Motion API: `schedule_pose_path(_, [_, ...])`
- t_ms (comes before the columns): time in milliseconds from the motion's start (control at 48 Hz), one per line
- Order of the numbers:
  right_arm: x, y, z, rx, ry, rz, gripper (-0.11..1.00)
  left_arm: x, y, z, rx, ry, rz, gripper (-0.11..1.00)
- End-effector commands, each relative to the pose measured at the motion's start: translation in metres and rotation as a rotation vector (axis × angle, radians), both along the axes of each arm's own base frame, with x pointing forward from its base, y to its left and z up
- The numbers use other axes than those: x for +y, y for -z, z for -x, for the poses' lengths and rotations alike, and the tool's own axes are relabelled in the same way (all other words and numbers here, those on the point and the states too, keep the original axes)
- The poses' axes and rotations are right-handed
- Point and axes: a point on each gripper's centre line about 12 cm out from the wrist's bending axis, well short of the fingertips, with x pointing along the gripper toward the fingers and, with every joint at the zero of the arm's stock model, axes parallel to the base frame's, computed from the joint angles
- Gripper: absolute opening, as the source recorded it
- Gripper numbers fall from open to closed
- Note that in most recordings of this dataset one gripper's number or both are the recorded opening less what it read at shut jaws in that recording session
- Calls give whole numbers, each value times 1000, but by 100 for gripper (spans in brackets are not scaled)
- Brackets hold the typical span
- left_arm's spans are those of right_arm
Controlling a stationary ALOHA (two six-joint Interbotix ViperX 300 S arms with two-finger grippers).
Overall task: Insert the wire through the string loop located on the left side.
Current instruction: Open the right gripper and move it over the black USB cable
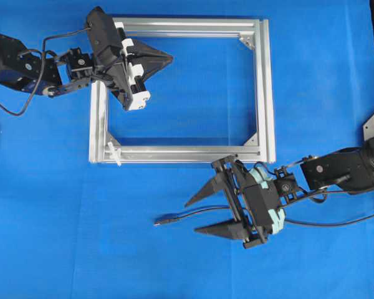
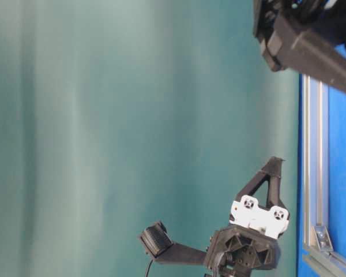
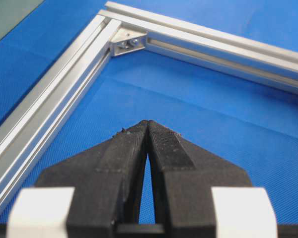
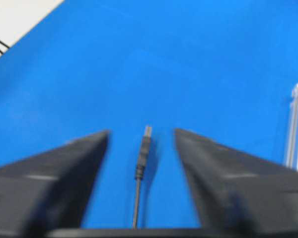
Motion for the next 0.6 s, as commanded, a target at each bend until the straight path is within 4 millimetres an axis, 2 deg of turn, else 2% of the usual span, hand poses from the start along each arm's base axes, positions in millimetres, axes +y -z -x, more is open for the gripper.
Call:
schedule_pose_path(0, [0, -15, -3, -39, 7, -16, 80, 1, -14, -1, -40, -1, -11, 0])
schedule_pose_path(63, [-1, -15, -4, -38, 12, -19, 93, 1, -13, -2, -38, -1, -11, 0])
schedule_pose_path(146, [-1, -15, -4, -37, 17, -22, 90, 1, -14, -2, -40, 0, -11, 0])
schedule_pose_path(438, [-1, -15, -4, -34, 16, -21, 92, 2, -13, -1, -39, -3, -8, 0])
schedule_pose_path(584, [-1, -6, -6, -7, 28, -25, 92, 1, -14, -2, -42, 0, -10, 0])
